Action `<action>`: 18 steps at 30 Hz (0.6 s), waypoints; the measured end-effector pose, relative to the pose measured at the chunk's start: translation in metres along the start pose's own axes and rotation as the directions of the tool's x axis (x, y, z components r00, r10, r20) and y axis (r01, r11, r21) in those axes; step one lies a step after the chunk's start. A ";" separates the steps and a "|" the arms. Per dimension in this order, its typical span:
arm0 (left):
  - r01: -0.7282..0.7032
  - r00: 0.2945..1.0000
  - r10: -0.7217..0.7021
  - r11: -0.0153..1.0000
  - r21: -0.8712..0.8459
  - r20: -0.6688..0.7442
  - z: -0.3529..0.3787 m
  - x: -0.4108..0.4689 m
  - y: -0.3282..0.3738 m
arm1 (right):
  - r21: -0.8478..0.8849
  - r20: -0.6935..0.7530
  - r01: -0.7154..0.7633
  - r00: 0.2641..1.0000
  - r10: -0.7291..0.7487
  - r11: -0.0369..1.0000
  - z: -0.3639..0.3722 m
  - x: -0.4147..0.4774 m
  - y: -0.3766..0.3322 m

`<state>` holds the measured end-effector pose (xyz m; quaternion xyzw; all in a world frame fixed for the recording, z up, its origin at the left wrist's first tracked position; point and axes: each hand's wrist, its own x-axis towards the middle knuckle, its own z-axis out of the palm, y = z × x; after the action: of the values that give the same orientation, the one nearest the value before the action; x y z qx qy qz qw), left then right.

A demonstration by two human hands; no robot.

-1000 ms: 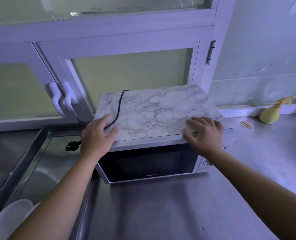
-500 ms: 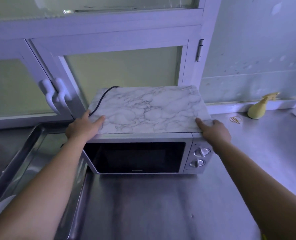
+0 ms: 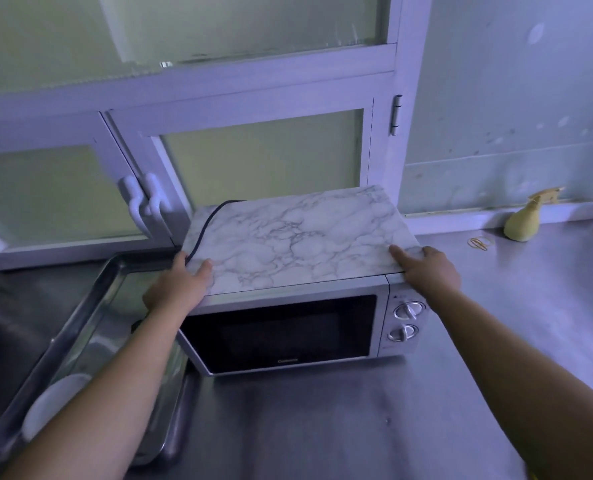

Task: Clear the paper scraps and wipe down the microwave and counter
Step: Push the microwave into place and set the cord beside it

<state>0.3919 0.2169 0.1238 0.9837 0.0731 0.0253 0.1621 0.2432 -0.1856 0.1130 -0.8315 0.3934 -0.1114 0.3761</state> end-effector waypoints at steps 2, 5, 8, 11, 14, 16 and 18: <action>-0.013 0.999 0.010 0.996 -0.094 -0.035 0.000 0.002 0.001 | 0.019 -0.003 0.005 1.000 -0.005 1.000 0.001 -0.001 0.001; -0.096 0.986 0.074 0.985 -0.140 -0.152 0.001 0.012 0.004 | 0.027 0.007 -0.008 1.000 0.007 1.000 0.002 -0.001 0.001; -0.117 0.972 0.117 0.993 0.010 -0.204 0.001 0.020 0.017 | 0.057 0.018 -0.011 1.000 0.010 0.998 0.003 -0.001 0.001; -0.142 0.969 0.129 0.988 -0.052 -0.209 -0.003 0.025 0.060 | 0.106 0.016 -0.018 1.000 0.017 0.994 0.004 -0.002 0.001; -0.232 0.971 0.216 0.955 -0.185 -0.104 -0.002 0.023 0.128 | 0.129 0.028 -0.045 0.999 0.041 0.991 0.001 -0.007 -0.001; -0.302 0.952 0.302 0.886 -0.351 -0.058 0.003 0.014 0.179 | 0.164 0.031 -0.061 0.998 0.056 0.985 0.001 -0.011 0.000; -0.326 0.935 0.352 0.799 -0.506 -0.046 0.008 0.003 0.228 | 0.201 0.027 -0.080 0.997 0.076 0.976 0.001 -0.013 -0.001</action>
<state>0.4264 0.0012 0.1900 0.9039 -0.1171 0.0476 0.4086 0.2354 -0.1747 0.1148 -0.7742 0.4086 -0.1280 0.4662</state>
